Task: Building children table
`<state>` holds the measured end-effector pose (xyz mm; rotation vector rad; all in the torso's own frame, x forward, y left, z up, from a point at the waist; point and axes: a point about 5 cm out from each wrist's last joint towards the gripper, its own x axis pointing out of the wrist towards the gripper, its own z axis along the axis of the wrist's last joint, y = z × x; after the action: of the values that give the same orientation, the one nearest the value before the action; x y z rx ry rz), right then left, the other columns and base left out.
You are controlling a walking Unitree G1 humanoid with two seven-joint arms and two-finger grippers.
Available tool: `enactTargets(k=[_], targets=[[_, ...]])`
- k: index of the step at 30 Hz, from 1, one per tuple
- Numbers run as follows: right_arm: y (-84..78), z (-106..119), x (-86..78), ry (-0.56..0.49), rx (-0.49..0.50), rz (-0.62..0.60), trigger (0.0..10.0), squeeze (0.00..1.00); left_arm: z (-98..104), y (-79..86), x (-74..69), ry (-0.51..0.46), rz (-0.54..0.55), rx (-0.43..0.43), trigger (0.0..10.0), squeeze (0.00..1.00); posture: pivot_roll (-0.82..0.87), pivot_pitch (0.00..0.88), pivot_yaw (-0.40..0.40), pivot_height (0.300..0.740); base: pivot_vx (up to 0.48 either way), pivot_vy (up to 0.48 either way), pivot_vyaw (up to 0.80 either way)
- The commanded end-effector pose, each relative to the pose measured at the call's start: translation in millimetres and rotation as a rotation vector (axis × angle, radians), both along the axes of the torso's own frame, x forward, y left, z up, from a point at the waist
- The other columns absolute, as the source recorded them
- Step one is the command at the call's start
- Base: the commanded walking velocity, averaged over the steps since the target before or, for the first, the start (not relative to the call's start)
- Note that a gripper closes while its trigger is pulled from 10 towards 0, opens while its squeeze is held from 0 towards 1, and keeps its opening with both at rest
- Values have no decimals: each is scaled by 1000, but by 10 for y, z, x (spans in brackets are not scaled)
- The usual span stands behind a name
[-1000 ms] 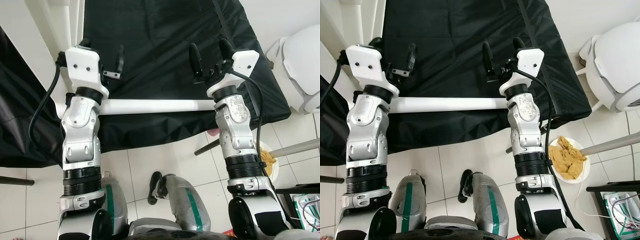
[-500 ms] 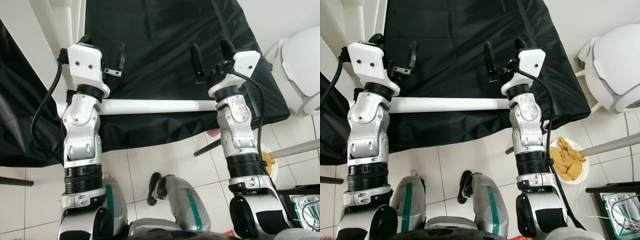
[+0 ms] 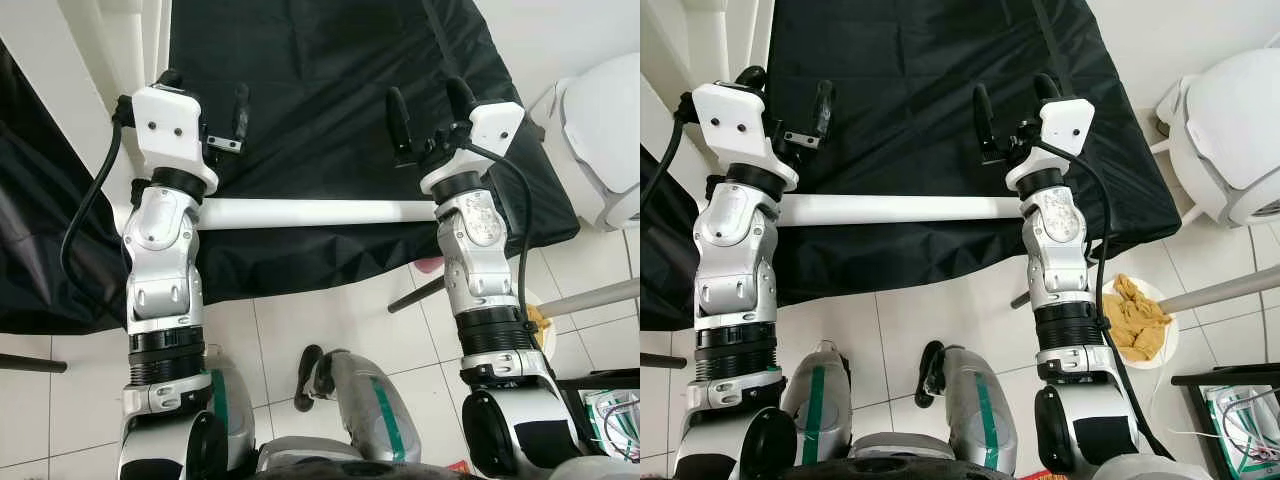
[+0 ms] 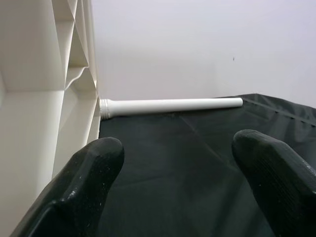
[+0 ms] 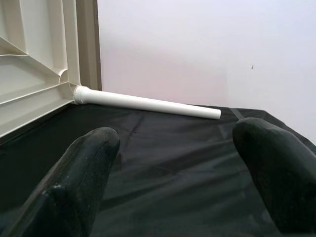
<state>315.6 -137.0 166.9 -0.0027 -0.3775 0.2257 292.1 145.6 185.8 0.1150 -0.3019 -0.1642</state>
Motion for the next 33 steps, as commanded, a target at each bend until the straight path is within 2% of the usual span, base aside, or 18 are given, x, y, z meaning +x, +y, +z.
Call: enactTargets(k=[1, 20, 33], targets=[[-35, 9, 12, -9, -4, -11, 10000, 0, -45, 56, 15, 9, 206, -85, 10000, 0, 164, 27, -123, 740, 0, 0, 0], [-44, -24, -30, -2, -24, -8, 10000, 0, -84, -15, -34, 27, 176, -74, 10000, 0, 160, 50, -127, 740, 0, 0, 0], [-49, -61, -59, 14, -34, 1, 10000, 0, -110, -126, -149, 15, 62, -21, 10000, 0, 164, 66, -131, 740, 0, 0, 0]])
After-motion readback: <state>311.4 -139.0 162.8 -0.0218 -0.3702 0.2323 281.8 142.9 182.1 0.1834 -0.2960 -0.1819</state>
